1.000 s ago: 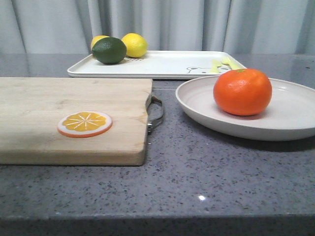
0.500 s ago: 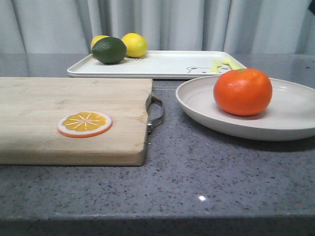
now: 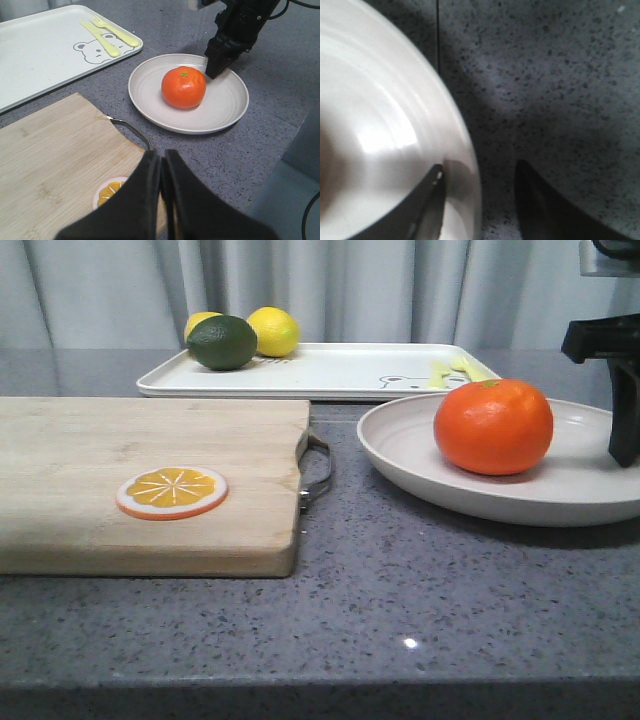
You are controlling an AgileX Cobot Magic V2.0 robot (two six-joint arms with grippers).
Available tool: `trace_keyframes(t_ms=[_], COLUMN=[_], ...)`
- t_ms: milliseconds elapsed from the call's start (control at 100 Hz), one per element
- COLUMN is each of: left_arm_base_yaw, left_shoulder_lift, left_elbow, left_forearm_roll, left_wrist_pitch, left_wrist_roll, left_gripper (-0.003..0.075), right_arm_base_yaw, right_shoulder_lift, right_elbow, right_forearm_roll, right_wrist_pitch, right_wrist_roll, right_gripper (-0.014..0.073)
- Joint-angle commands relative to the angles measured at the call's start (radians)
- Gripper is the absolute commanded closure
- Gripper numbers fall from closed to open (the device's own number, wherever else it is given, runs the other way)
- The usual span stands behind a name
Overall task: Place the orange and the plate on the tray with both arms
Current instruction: 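Lower the right gripper to the plate rim farthest from the board and grip it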
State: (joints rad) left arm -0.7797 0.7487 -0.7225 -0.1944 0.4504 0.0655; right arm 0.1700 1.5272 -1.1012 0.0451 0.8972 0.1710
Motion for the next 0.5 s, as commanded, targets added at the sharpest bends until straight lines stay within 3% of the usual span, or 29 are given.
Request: trace_keyframes(t_ms=[0, 120, 220, 490], left_arm_base_yaw=[0.0, 0.0, 0.0, 0.0], left_shoulder_lift=[-0.006, -0.006, -0.006, -0.006], left_elbow=[-0.027, -0.027, -0.027, -0.027], left_forearm_roll=[-0.003, -0.003, -0.003, -0.003], left_wrist_pitch=[-0.072, -0.072, -0.072, -0.072], left_wrist_roll=[-0.001, -0.001, -0.001, -0.001], left_gripper=[0.0741, 0.074, 0.0741, 0.0741], right_arm_base_yaw=[0.003, 0.003, 0.002, 0.002], right_shoulder_lift=[-0.032, -0.032, -0.032, -0.038], right_elbow=[-0.032, -0.032, -0.032, -0.032], right_forearm_roll=[0.005, 0.005, 0.005, 0.056], right_wrist_pitch=[-0.016, -0.016, -0.015, -0.005], right_wrist_roll=[-0.008, -0.007, -0.007, -0.006], right_gripper=[0.0396, 0.0573, 0.0653, 0.0669])
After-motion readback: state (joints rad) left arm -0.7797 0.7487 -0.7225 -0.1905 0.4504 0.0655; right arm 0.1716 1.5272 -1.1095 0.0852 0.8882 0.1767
